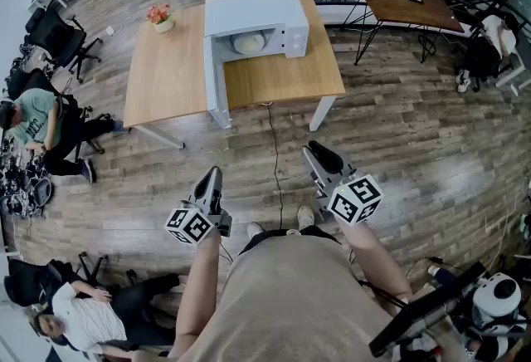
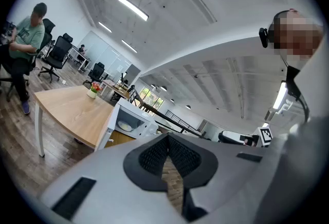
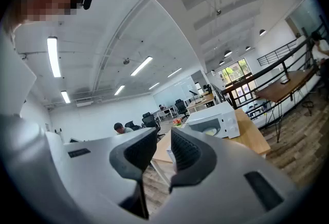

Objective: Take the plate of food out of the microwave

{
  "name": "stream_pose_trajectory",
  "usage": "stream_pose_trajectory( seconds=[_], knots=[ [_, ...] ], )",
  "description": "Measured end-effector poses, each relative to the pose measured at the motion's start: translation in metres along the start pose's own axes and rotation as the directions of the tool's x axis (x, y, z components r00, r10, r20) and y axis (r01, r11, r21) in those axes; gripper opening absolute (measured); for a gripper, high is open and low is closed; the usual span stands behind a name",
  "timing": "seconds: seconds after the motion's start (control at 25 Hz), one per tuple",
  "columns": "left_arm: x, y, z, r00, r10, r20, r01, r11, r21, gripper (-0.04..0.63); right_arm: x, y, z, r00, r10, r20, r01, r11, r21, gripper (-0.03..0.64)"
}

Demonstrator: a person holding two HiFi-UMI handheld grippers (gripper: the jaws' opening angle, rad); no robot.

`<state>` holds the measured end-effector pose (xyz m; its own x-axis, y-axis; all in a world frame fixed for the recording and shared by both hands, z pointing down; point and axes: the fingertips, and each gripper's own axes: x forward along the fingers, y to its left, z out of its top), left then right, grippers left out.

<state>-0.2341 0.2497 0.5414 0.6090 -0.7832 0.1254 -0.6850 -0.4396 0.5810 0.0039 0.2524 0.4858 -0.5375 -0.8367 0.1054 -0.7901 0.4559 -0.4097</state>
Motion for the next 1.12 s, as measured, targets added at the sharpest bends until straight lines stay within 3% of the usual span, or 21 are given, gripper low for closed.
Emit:
stream_pose_trajectory(
  seconds=[0.72,1.12],
  knots=[
    [-0.013,-0.006,-0.001,0.998,0.058,0.001,-0.058,0.998,-0.003,0.005,0.007,0.009,0.001,0.993,0.116,-0.009,-0.115,0.989,0.096,0.100],
    [0.028,-0.033,-0.030,0.999,0.030,-0.019,-0.030,1.000,-0.003,0.005,-0.020,-0.035,0.009,0.995,0.098,-0.004,-0.097,0.989,0.110,0.100]
  ],
)
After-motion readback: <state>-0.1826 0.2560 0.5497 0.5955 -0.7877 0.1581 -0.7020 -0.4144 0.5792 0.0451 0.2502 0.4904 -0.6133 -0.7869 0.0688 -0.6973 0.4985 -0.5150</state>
